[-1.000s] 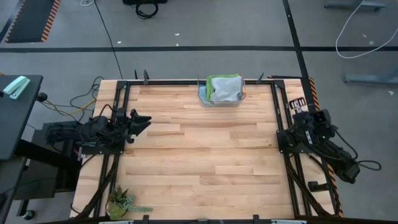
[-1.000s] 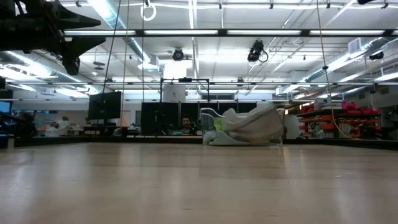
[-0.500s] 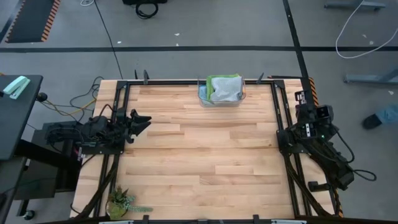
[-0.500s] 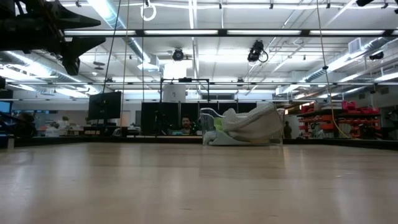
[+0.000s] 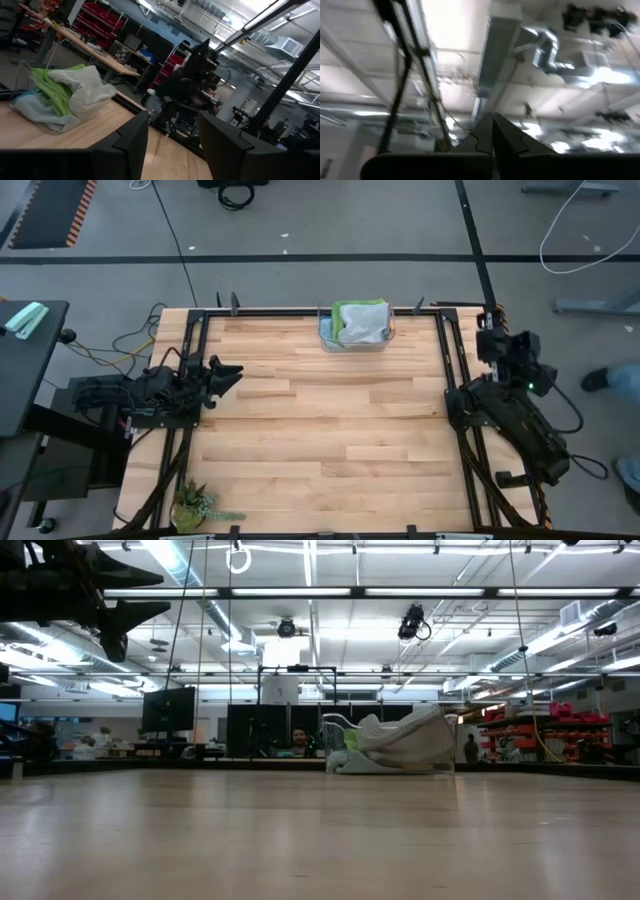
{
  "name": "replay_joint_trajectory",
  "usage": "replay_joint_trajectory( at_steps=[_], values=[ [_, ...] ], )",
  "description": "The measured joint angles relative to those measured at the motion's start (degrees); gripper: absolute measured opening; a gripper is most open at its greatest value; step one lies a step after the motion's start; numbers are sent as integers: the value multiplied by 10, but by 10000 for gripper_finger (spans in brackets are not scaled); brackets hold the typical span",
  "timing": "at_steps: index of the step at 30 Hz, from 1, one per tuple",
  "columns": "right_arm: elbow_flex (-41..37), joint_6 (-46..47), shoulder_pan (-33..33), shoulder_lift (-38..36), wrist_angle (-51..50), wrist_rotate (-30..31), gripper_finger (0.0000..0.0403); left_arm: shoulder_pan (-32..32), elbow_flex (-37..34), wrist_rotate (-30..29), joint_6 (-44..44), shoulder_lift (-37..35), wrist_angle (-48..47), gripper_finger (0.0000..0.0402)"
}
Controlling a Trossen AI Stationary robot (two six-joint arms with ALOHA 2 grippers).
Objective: Fold microfiber towels
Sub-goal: Return to Home Position
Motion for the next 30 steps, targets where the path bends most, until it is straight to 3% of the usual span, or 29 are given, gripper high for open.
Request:
replay_joint_trajectory(
  at_steps=[7,11,21,27,30],
  values=[
    [95,-149,0,0,-282,68,16,0,0,-1,-2,0,0,179],
    [127,-212,0,0,-372,112,16,0,0,-1,0,0,-2,177],
    [101,-233,0,-5,-367,149,16,0,0,-5,1,0,-19,183],
    [49,-226,0,-49,-337,190,16,0,0,-5,1,0,-27,177],
    [11,-207,0,-52,-255,200,16,0,0,-5,1,0,-28,177]
  ],
)
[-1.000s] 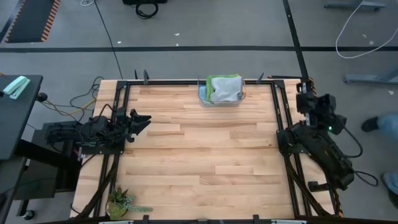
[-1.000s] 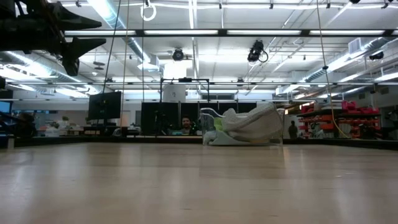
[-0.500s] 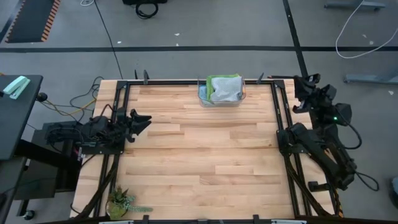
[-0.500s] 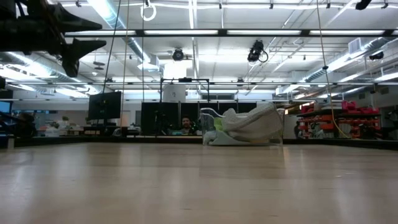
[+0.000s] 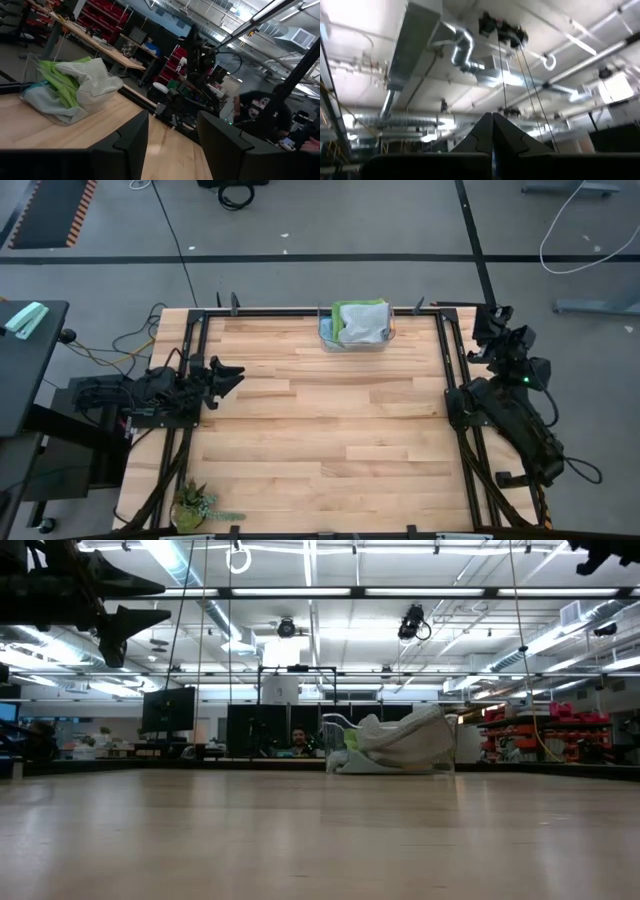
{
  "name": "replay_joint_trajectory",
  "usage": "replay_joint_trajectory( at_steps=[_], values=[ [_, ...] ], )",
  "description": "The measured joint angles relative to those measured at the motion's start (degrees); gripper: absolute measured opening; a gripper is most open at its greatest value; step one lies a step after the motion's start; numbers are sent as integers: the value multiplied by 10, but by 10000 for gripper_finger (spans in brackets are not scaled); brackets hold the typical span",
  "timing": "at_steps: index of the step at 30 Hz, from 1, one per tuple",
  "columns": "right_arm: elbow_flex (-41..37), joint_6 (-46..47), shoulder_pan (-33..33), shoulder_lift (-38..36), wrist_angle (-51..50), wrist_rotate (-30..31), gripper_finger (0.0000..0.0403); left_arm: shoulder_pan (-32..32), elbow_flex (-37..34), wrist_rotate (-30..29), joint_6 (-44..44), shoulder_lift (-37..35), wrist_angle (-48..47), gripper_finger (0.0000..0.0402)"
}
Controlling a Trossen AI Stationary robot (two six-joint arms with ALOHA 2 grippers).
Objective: Fold microfiber towels
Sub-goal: Return to Home Position
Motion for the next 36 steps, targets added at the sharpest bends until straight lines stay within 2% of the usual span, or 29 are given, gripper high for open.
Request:
replay_joint_trajectory(
  at_steps=[3,7,18,21,25,30,34,36],
  values=[
    [-20,4,0,-1,58,18,16,0,0,0,-2,0,-4,179],
    [-45,18,0,-1,51,20,16,-1,0,0,-3,0,-7,181],
    [-118,51,1,-2,110,20,16,-1,0,-1,21,0,-8,181],
    [-145,65,1,-2,149,20,16,-1,0,-28,34,0,-7,179],
    [-145,66,1,-2,152,6,16,0,0,-52,60,0,-7,177],
    [-146,70,1,-2,126,-48,16,0,0,-52,90,0,-12,181],
    [-146,91,1,-2,95,-123,16,0,0,-47,75,0,-60,179],
    [-146,96,1,-2,88,-163,16,0,0,-22,62,0,-100,177]
  ],
)
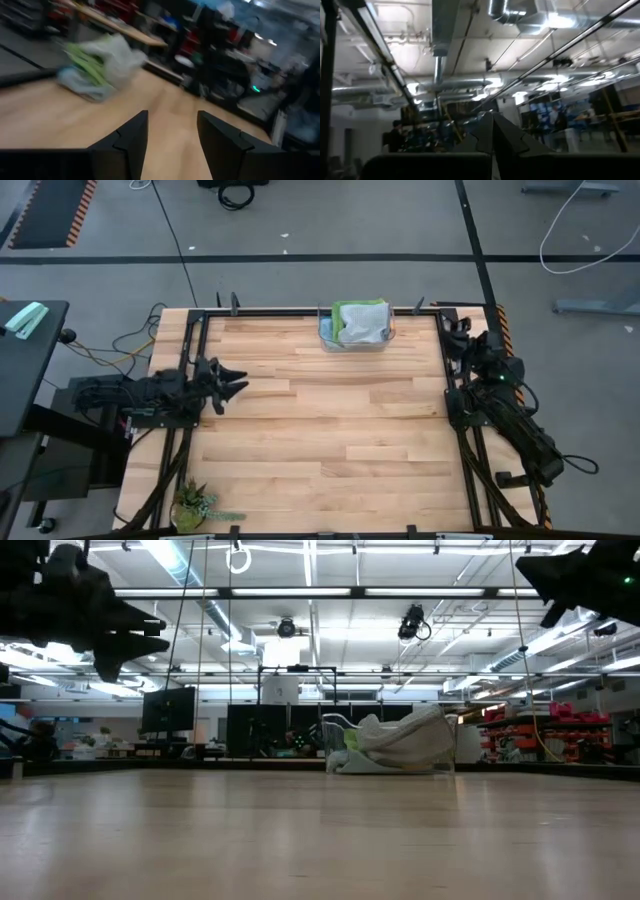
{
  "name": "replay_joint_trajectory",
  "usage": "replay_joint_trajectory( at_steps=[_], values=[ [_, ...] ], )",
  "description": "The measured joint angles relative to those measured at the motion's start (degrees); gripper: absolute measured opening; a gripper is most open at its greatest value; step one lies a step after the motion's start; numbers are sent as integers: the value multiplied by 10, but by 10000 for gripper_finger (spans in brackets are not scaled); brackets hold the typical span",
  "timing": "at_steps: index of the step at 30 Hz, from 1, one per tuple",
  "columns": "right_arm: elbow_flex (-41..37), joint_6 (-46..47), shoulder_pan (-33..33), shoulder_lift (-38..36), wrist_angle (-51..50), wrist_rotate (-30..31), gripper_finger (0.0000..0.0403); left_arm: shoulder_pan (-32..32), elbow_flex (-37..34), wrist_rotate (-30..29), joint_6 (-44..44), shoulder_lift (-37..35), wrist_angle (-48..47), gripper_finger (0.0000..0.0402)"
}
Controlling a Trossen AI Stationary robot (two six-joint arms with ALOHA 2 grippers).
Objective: Fold microfiber towels
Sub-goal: Return to Home Position
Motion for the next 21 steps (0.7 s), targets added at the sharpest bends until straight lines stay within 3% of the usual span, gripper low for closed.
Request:
replay_joint_trajectory(
  at_steps=[4,12,21],
  values=[
    [0,17,0,0,-15,-37,16,-1,4,40,24,8,-20,179],
    [0,39,0,0,-43,-108,16,0,4,40,136,8,-24,177],
    [0,19,0,0,-199,-111,16,0,3,37,138,8,-21,181]
  ],
)
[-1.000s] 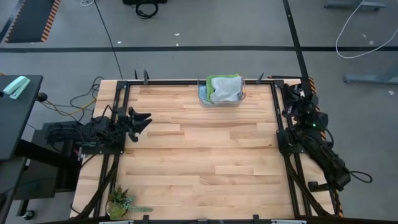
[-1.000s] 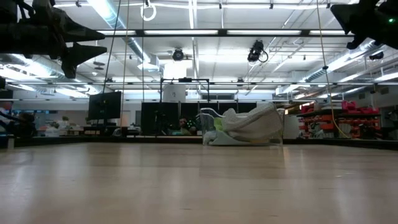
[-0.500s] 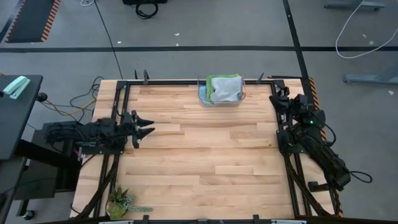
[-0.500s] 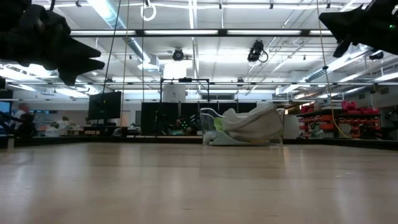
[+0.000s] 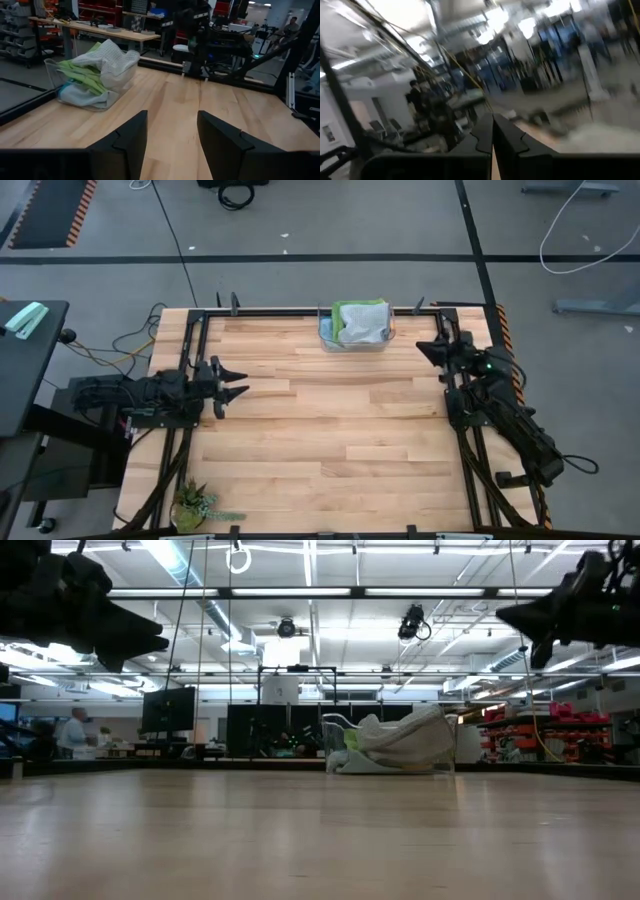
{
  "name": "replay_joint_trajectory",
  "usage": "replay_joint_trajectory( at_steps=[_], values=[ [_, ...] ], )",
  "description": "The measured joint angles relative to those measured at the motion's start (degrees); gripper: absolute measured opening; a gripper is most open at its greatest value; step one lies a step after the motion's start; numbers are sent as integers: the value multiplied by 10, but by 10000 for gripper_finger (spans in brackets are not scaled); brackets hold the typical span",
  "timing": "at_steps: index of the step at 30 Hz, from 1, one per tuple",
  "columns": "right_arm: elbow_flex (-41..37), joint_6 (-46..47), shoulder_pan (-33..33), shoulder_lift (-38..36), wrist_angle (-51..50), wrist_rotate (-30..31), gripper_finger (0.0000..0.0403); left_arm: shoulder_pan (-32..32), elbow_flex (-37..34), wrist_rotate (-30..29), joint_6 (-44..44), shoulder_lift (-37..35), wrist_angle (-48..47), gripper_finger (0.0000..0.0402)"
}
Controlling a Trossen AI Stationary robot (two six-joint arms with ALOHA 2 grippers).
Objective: Fold microfiber towels
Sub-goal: Return to Home Position
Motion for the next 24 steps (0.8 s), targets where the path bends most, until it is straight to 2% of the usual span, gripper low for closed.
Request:
replay_joint_trajectory(
  at_steps=[5,9,15,19,24],
  values=[
    [0,-37,0,0,-105,2,16,0,0,31,1,5,-6,177],
    [0,-56,0,0,-83,-14,16,0,0,66,3,5,-9,179],
    [0,-56,11,0,-73,-56,16,0,0,71,3,5,-11,179],
    [0,-64,54,0,-73,-66,16,0,0,71,-1,5,-10,177],
    [0,-96,141,0,-73,-66,16,0,-1,81,-4,5,-9,181]
  ],
)
